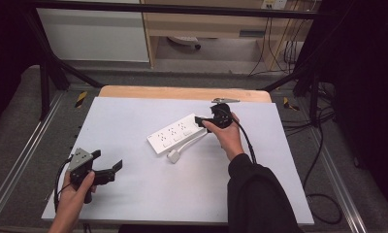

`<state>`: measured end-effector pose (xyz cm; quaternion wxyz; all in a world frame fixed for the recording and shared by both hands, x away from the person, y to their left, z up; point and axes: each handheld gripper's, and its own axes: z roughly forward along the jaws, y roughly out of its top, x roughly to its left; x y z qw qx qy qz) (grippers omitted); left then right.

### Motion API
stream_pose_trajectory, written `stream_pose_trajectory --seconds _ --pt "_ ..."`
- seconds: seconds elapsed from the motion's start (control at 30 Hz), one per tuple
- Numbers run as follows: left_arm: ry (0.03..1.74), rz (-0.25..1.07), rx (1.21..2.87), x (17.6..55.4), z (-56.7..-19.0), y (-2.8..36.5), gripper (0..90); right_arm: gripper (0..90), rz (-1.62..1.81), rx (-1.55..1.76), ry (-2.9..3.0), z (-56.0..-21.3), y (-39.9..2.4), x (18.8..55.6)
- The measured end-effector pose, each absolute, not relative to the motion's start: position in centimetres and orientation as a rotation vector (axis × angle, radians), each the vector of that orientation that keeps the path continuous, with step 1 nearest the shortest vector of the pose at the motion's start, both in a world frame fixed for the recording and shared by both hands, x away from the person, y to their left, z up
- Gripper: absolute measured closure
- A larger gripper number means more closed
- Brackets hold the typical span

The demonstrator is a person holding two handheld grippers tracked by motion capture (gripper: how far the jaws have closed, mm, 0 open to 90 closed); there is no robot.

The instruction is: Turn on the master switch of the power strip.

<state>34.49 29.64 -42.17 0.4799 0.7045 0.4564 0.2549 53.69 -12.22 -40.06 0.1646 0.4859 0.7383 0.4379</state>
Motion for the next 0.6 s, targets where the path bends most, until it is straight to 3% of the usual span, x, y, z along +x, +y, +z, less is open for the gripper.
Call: stream_pose_trajectory --seconds 0.6 --pt "1.108 0.620 1.717 34.5 -42.2 29.5 5.6 8.8 1.295 1.328 2.063 -37.4 -14.2 52.1"
